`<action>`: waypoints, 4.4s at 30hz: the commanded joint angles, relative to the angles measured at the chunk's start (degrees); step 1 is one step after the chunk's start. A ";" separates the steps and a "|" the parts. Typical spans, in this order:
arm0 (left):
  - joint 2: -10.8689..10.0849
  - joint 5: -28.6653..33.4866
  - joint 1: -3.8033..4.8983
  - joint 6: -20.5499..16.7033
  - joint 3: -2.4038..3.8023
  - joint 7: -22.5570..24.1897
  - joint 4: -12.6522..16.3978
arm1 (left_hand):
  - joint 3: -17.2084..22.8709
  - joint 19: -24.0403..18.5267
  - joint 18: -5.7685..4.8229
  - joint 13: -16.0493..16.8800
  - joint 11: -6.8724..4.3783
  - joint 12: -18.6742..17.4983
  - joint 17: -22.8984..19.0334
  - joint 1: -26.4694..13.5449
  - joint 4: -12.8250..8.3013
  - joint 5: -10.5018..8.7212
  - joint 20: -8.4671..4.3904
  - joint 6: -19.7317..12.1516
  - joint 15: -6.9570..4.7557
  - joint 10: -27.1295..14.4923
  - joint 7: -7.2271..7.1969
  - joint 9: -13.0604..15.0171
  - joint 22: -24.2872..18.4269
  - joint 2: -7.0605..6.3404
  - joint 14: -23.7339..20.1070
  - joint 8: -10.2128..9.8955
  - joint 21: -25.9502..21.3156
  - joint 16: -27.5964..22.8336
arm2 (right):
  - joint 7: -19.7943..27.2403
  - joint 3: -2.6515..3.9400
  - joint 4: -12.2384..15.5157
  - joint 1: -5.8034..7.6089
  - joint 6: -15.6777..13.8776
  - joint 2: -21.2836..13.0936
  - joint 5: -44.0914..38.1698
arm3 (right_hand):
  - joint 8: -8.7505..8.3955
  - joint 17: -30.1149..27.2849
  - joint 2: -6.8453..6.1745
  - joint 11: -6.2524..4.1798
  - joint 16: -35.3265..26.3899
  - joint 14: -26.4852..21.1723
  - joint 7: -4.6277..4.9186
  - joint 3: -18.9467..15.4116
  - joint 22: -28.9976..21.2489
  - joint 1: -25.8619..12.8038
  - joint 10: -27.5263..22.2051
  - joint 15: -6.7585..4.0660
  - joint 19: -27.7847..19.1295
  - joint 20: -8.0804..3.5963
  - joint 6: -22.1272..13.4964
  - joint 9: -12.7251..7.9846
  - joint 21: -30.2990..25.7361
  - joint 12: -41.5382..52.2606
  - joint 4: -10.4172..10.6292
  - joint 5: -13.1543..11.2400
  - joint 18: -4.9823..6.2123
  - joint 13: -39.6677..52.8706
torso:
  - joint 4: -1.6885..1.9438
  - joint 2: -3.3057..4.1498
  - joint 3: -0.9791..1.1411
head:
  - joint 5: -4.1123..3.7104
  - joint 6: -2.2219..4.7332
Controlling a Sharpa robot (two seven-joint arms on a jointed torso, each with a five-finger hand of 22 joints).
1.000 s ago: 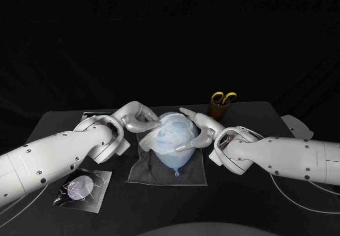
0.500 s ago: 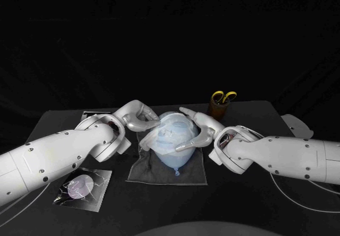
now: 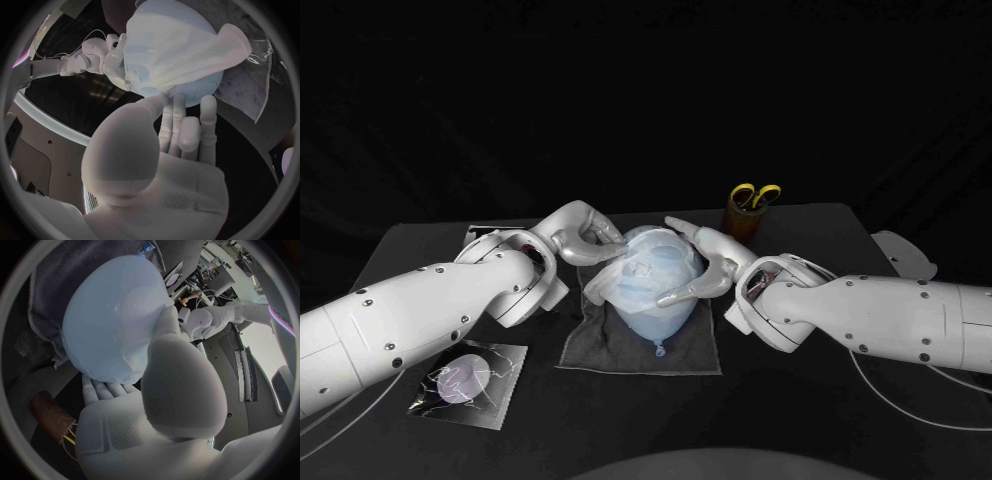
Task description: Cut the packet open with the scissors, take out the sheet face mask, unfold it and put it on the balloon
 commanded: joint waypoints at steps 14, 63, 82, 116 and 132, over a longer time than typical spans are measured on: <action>-0.66 4.87 -0.26 -6.00 -0.10 3.98 0.57 | 8.06 3.28 -0.47 1.28 -0.73 0.69 4.65 -0.21 -1.99 0.04 -1.72 0.72 -0.95 1.94 -0.19 4.32 5.73 -1.11 3.37 1.47 4.90 1.09 | -1.01 -0.30 0.14 -0.39 2.42 0.15 -0.22 | 0.41 -0.10 0.00 0.06 0.16 0.46 5.45 0.32 -0.03 0.44 0.20 -0.10 0.43 -0.04 0.31 0.11 0.18 0.25 0.04 0.32 0.45 0.07 | 0.03 0.03 -0.01 | 0.04 0.04; -1.54 9.99 -0.23 0.60 -0.09 4.08 -0.85 | 2.54 -4.77 0.67 2.42 2.96 -1.38 -4.53 -12.49 4.92 -0.04 0.60 -8.52 2.50 -5.78 2.46 8.74 -2.38 -1.83 -3.64 -3.51 -0.70 -1.91 | -1.30 -0.30 0.11 -0.48 2.42 0.20 -0.31 | 0.51 -0.16 0.03 0.06 0.12 0.44 5.46 0.48 -0.10 0.64 0.05 -0.09 0.47 -0.04 0.47 0.23 0.18 0.47 0.04 0.34 0.45 -0.04 | 0.04 0.05 -0.02 | 0.08 0.16; -0.52 10.15 -0.44 1.84 -0.12 3.90 -1.80 | 1.41 -4.51 0.79 2.13 3.22 -1.64 -3.65 -7.76 3.66 -0.04 1.10 -8.46 2.81 -6.11 2.81 7.57 -2.92 -1.22 -4.00 -5.10 -1.44 -1.42 | -1.32 -0.30 0.07 -0.51 2.45 0.28 -0.31 | 0.57 -0.19 0.04 0.06 0.11 0.42 5.59 0.45 -0.08 0.65 0.08 -0.10 0.51 -0.04 0.60 0.30 0.19 0.58 0.04 0.34 0.45 -0.06 | -0.01 0.00 0.00 | 0.17 0.20; -0.12 4.58 -0.50 4.68 -0.12 3.94 -1.45 | 2.35 -4.42 0.83 1.40 2.36 -1.91 -3.94 -1.96 -0.22 -0.03 0.84 -5.19 2.06 -4.25 2.10 6.69 -2.85 -0.25 -4.31 -5.04 -1.28 -1.31 | -1.32 -0.30 -0.06 -0.55 2.47 0.42 -0.31 | 0.67 -0.19 0.03 0.06 0.10 0.46 5.87 0.41 -0.11 0.63 0.09 -0.10 0.54 -0.04 0.83 0.43 0.19 0.74 0.04 0.33 0.45 -0.09 | 0.02 0.01 0.01 | 0.21 -0.10; 0.62 3.08 -0.56 2.71 -0.12 5.57 -1.51 | 4.04 -1.82 0.42 0.91 0.52 -1.64 0.89 -0.80 -2.20 0.00 0.09 -0.76 0.36 -0.16 0.76 7.20 0.51 2.19 -0.55 -3.25 1.53 0.03 | -1.33 -0.30 -0.07 -0.55 2.50 0.46 -0.31 | 0.67 -0.19 0.03 0.06 0.10 0.46 5.87 0.41 -0.11 0.63 0.09 -0.10 0.54 -0.04 0.83 0.43 0.19 0.74 0.04 0.33 0.45 -0.09 | -0.01 0.01 0.01 | 0.55 -0.36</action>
